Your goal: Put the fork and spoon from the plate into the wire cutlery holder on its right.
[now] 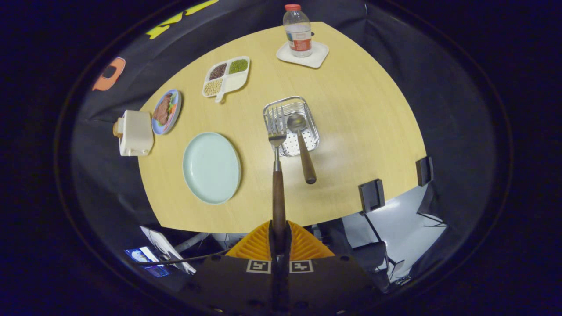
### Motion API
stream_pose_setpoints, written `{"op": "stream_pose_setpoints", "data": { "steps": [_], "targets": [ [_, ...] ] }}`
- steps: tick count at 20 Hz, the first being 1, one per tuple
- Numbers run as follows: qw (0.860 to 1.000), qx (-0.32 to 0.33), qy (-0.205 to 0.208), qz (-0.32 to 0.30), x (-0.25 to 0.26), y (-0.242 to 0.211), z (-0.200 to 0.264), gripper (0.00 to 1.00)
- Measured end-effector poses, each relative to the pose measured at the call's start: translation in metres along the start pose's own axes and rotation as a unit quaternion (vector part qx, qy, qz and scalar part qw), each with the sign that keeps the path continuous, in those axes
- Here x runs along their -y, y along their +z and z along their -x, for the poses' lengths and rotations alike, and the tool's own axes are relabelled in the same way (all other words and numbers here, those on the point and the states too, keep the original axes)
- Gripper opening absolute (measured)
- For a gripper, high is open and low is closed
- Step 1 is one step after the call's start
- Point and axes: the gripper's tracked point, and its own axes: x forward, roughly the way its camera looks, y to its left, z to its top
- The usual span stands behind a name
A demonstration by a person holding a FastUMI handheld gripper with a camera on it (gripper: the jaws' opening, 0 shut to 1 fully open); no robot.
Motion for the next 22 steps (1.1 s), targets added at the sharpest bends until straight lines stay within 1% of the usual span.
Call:
{"op": "stream_pose_setpoints", "data": {
  "steps": [2, 5, 6, 8, 11, 12, 13, 16, 19, 20, 22],
  "targets": [
    [1.000, -0.005, 0.001, -0.002, 0.000, 0.005, -0.003, 0.01],
    [1.000, 0.002, -0.009, 0.001, 0.005, 0.014, -0.010, 0.01],
    [1.000, 0.002, -0.009, -0.003, 0.005, 0.018, -0.010, 0.06],
    [1.000, 0.001, -0.008, -0.014, 0.007, 0.021, -0.012, 0.06],
    [1.000, 0.008, 0.001, -0.020, 0.005, 0.026, -0.012, 0.15],
    [1.000, 0.011, 0.004, -0.021, 0.005, 0.027, -0.013, 0.40],
    [1.000, 0.018, 0.004, -0.019, 0.005, 0.028, -0.011, 0.53],
    [0.998, 0.058, -0.007, 0.000, 0.008, 0.036, 0.000, 0.98],
    [0.991, 0.127, -0.011, 0.028, 0.003, 0.054, 0.024, 0.97],
    [0.987, 0.158, -0.011, 0.038, -0.002, 0.058, 0.039, 0.97],
    [0.972, 0.229, -0.005, 0.058, -0.017, 0.079, 0.065, 0.97]
  ]
}}
